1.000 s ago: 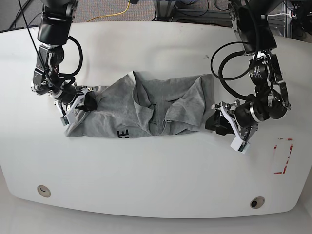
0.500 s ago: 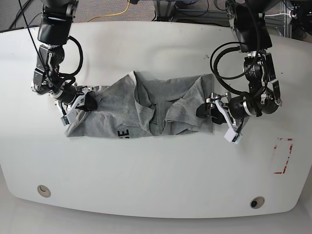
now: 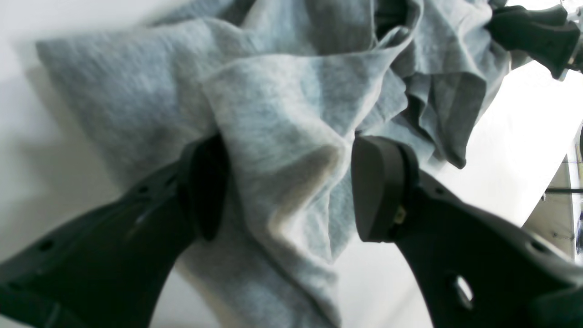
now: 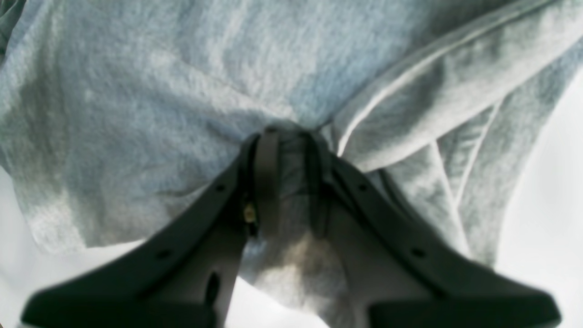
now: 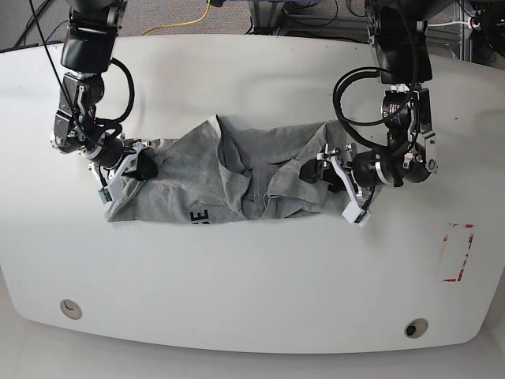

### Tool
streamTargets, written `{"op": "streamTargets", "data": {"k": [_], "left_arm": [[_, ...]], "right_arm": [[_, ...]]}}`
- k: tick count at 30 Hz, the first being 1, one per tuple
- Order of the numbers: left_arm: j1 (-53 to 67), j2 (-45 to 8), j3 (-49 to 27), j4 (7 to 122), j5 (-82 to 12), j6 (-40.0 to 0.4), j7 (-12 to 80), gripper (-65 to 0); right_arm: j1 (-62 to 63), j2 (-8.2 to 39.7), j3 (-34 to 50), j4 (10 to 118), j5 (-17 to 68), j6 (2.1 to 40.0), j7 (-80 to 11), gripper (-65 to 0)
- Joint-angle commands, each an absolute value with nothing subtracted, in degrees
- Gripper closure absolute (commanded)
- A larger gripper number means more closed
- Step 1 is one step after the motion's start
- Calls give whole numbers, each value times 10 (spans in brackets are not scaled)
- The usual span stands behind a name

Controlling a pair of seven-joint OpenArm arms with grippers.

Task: Layout the t-shirt on the table in an organized manner, then fold the t-shirt properly
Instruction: 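Release the fold with the left gripper and regrasp the shirt edge, then push the shirt edge inward with the left gripper toward the middle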

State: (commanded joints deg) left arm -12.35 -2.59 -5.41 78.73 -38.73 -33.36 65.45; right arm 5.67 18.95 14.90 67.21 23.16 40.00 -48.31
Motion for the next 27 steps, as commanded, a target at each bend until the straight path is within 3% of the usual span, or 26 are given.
{"op": "streamTargets", "data": {"k": [3,5,10,12,18,27], "left_arm": [[-124,-25,-36,785,-388,-334,655,-374],[-124,-25,-24,785,-390,-334,655,-331],[-125,-24,-7,786,-391,-334,655,-153],[-125,-24,-5,787,-391,-334,655,-114],[-126,-23,0,810,-392,-336,656,-107],[-131,0,92,833,-392,-337,658,-107]], "right_arm": [[57,189,150,672,232,400,-483,-109],[57,189,150,672,232,400,-483,-109],[57,189,151,672,232,400,-483,-109],[57,189,151,672,232,400,-483,-109],[57,189,152,672,232,400,-483,-109],[57,189,152,672,232,400,-483,-109]]}}
